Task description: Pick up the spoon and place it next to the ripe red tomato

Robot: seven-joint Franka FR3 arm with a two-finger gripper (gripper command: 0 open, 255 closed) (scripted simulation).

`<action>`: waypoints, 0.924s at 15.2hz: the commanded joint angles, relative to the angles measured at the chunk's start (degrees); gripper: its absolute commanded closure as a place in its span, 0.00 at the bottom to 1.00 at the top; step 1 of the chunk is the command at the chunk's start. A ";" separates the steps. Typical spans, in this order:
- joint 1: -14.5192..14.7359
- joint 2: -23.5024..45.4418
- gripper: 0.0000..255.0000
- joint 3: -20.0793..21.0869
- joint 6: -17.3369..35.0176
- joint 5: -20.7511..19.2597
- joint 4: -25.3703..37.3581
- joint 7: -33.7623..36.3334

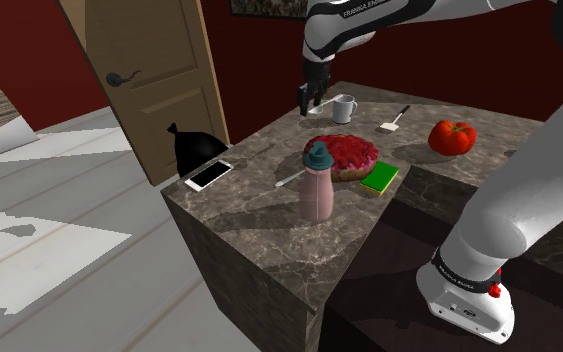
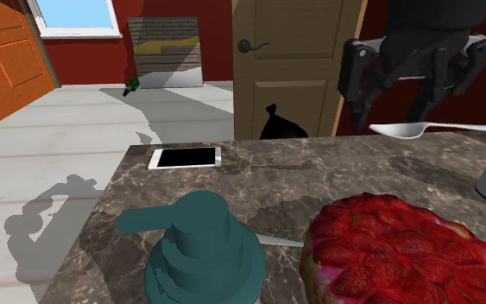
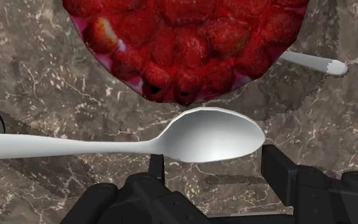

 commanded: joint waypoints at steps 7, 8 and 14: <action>-4.53 -2.66 1.00 -6.91 0.23 0.39 -2.82 -11.64; -5.10 -2.70 1.00 -7.79 0.18 0.44 -2.81 -13.10; -8.34 -1.66 1.00 -13.24 -0.31 1.00 -1.41 -22.04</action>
